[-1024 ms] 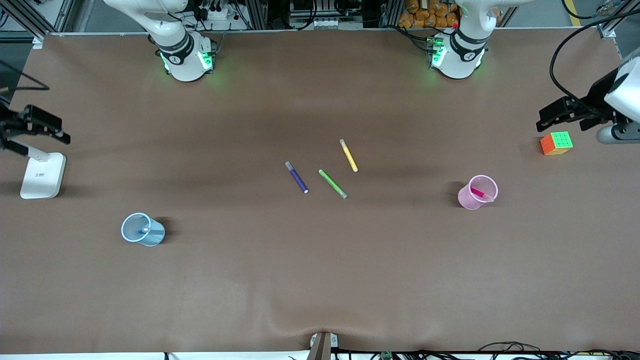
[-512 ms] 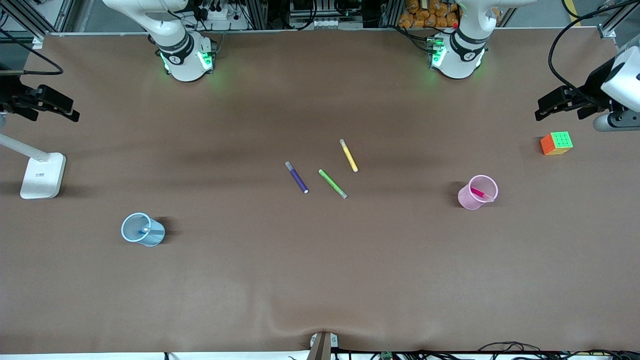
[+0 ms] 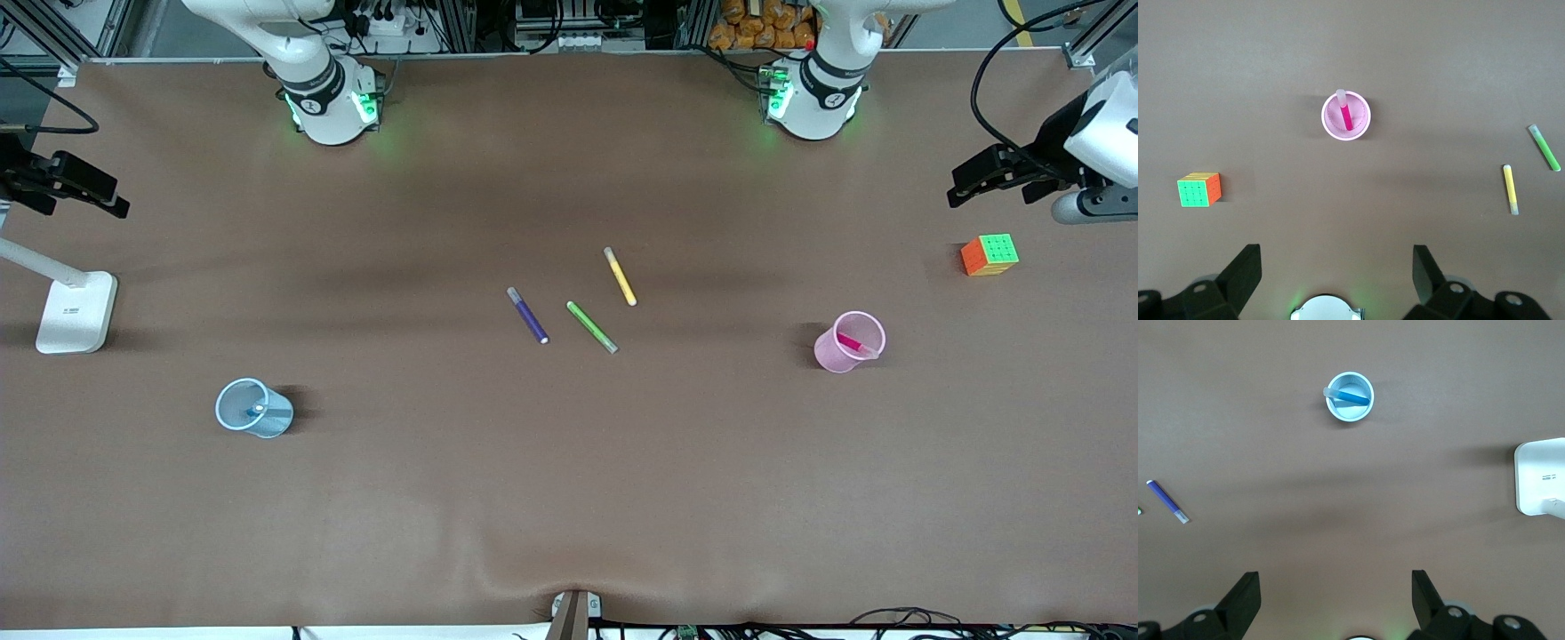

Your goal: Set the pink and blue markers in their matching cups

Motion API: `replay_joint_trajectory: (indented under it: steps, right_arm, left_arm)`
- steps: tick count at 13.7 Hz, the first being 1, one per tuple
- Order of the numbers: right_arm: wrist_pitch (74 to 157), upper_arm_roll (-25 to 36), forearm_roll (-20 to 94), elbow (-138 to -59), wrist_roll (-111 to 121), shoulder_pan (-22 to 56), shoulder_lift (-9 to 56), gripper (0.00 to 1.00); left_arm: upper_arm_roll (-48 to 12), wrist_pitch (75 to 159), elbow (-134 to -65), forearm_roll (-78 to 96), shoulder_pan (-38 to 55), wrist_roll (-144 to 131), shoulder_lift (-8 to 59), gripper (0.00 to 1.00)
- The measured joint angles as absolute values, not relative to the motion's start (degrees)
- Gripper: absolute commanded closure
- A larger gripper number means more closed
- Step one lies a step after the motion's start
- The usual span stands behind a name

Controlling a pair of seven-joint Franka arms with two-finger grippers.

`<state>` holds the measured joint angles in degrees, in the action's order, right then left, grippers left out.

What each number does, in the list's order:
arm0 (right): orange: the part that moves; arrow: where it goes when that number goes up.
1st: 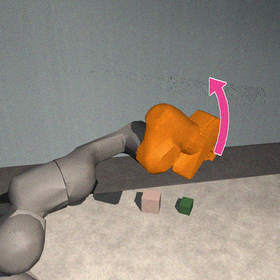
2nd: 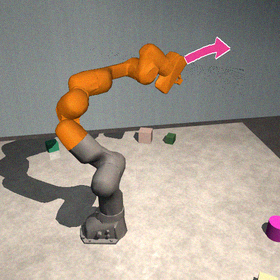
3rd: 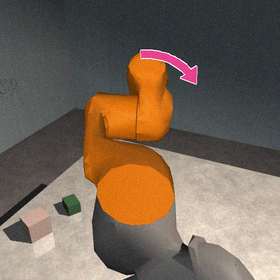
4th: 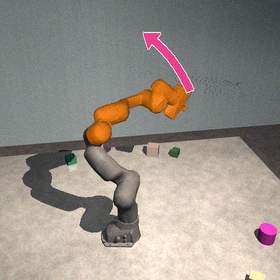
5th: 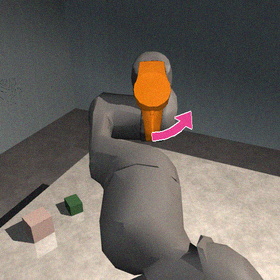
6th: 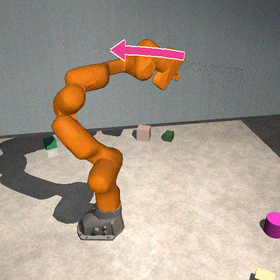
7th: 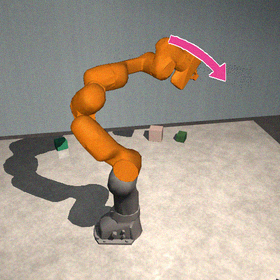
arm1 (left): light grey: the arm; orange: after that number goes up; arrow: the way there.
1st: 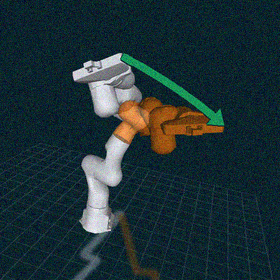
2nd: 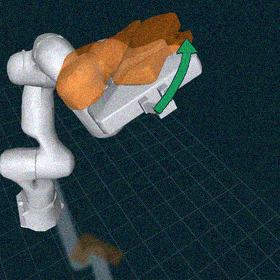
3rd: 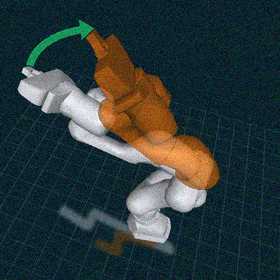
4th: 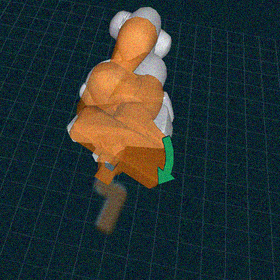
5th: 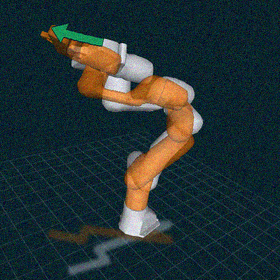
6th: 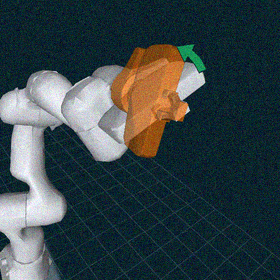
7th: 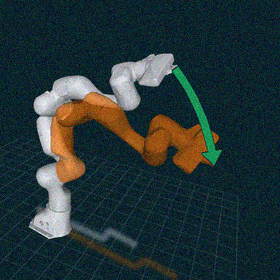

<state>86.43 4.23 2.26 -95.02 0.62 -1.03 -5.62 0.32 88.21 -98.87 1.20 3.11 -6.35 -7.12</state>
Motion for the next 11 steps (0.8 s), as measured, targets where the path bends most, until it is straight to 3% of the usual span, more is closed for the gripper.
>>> replay_joint_trajectory:
  steps: [11]
  right_arm:
    - [85.9, 4.9, 2.2, -93.3, 0.5, -0.9, -5.6, 0.00]
  left_arm:
    - [0.7, 89.0, -97.1, -0.9, 3.5, -6.4, -5.5, 0.00]
